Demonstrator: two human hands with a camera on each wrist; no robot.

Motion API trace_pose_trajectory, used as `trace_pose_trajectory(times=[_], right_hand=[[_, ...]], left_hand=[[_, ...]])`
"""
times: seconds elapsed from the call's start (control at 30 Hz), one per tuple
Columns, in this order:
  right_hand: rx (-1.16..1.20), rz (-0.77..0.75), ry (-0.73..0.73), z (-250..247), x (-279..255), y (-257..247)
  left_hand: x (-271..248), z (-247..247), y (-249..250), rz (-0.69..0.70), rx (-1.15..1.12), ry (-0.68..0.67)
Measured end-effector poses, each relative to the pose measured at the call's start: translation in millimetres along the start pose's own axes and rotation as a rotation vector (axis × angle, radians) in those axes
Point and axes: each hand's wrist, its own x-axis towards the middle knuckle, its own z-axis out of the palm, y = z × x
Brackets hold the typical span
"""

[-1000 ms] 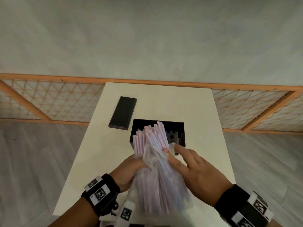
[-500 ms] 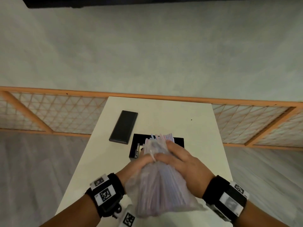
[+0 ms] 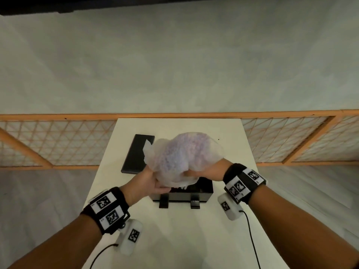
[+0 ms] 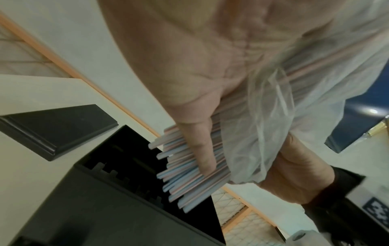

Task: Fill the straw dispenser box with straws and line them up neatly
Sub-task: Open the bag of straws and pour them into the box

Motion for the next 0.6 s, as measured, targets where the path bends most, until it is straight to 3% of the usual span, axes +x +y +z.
trace_pose_trajectory(times=[0.17, 0.23, 0.33, 0.47, 0.6], right_hand=[[0.333, 0.015, 0.141, -7, 15, 1], [0.360, -0.002, 0.133, -7, 17, -4], [0.260, -0.045, 0.146, -6, 23, -10], [0.130, -0.043, 0.161, -1, 35, -12], [0.057, 0.011, 0.164, 2, 46, 4]], left_hand=[[-1, -8, 14, -0.017, 0.034, -0.128], [3, -7, 14, 0.000, 0.213, -0.127], [13, -1, 16, 0.113, 0.537, -0.020], [30, -1, 9, 0.147, 0.509, 0.185], [37, -4, -3, 0.115, 0.512, 0.171]])
